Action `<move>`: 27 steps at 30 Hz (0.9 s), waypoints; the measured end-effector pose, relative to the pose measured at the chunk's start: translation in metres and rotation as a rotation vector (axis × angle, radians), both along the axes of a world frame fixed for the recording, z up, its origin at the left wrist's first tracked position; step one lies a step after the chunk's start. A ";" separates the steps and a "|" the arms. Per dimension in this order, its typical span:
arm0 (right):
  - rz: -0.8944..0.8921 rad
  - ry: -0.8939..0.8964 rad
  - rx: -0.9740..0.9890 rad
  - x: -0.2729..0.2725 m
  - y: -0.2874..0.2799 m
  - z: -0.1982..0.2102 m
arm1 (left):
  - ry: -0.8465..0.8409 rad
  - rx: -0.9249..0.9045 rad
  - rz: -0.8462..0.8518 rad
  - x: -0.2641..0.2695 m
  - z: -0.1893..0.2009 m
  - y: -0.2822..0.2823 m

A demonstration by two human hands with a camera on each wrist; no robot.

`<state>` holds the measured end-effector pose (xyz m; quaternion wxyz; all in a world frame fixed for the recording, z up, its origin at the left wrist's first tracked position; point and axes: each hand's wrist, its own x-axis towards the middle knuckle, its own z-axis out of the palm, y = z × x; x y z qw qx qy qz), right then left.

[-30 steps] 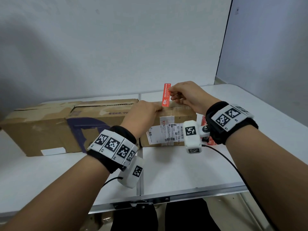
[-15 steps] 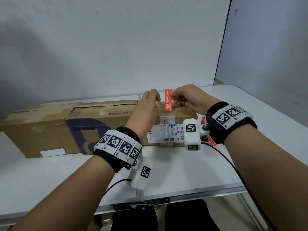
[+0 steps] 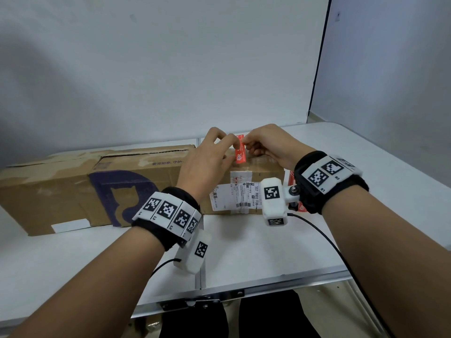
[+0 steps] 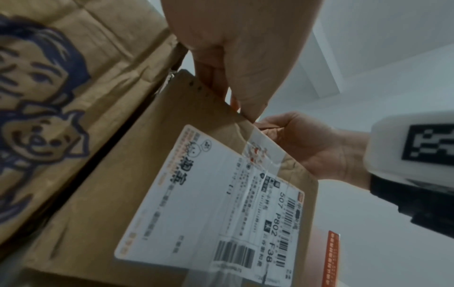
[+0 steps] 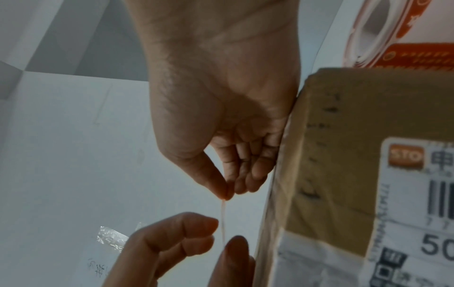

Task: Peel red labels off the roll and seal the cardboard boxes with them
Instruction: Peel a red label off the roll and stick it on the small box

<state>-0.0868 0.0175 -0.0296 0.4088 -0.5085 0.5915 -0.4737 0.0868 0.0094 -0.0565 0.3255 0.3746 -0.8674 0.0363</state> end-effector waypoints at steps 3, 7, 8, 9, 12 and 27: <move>0.004 0.031 -0.014 -0.001 0.000 -0.001 | 0.051 0.002 -0.026 0.001 -0.002 -0.001; 0.022 0.084 -0.043 -0.001 0.000 -0.003 | 0.065 -0.005 -0.036 0.002 -0.004 -0.002; 0.022 0.102 -0.054 -0.001 0.001 -0.004 | 0.059 -0.015 -0.032 0.002 -0.005 -0.002; 0.019 0.133 -0.068 0.000 0.001 -0.006 | 0.052 -0.026 -0.027 0.003 -0.005 -0.001; -0.010 0.259 -0.117 0.000 0.003 -0.009 | 0.048 -0.033 -0.014 0.004 -0.006 -0.001; -0.051 0.564 -0.185 0.005 0.007 -0.011 | -0.049 0.047 -0.004 0.006 -0.001 -0.001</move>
